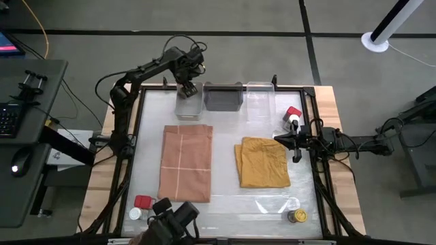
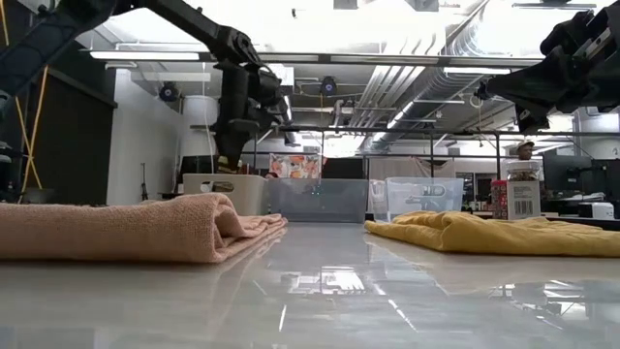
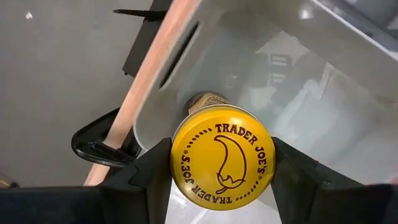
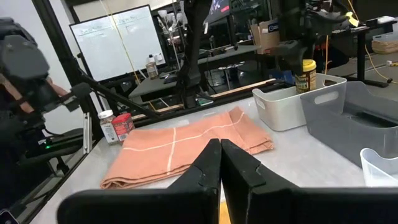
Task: Sort spices by type
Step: Put the top yellow seasoning bottle into the gray bin, then put the yellow seasoning bottle into the gray bin
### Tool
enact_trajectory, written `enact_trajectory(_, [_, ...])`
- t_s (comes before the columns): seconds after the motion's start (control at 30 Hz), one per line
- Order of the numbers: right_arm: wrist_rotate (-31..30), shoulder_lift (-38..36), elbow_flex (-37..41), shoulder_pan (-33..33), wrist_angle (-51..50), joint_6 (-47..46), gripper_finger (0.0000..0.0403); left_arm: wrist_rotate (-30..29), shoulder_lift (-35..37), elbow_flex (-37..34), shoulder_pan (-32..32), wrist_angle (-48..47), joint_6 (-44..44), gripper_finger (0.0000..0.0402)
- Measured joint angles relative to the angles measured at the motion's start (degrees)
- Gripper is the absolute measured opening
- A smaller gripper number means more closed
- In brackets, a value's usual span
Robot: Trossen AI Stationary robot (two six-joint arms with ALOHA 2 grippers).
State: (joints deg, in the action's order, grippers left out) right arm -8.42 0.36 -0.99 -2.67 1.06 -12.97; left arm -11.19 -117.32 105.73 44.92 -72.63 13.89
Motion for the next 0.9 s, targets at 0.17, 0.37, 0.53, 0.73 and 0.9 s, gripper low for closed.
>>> enact_trajectory(0.17, [0.01,0.00,0.00,-0.01,0.00,0.02,0.0001,0.53,-0.02,0.00,1.30,0.70,-1.36,0.0231])
enact_trajectory(0.37, [0.02,0.00,0.00,0.02,-0.02,0.02,0.0001,0.59,0.01,0.00,1.21,1.40,-1.29,0.0271])
enact_trajectory(0.53, [0.00,0.00,-0.01,0.01,0.00,0.01,0.0001,0.58,0.02,0.00,1.23,1.98,-1.64,0.0276])
enact_trajectory(0.73, [0.02,0.00,-0.02,0.01,0.00,0.01,0.0001,0.18,1.39,2.61,1.24,1.85,-1.68,0.0277])
enact_trajectory(0.9, [0.02,0.00,-0.02,0.02,-0.02,0.00,0.0001,2.05,4.37,6.29,1.17,2.69,-7.84,0.0278])
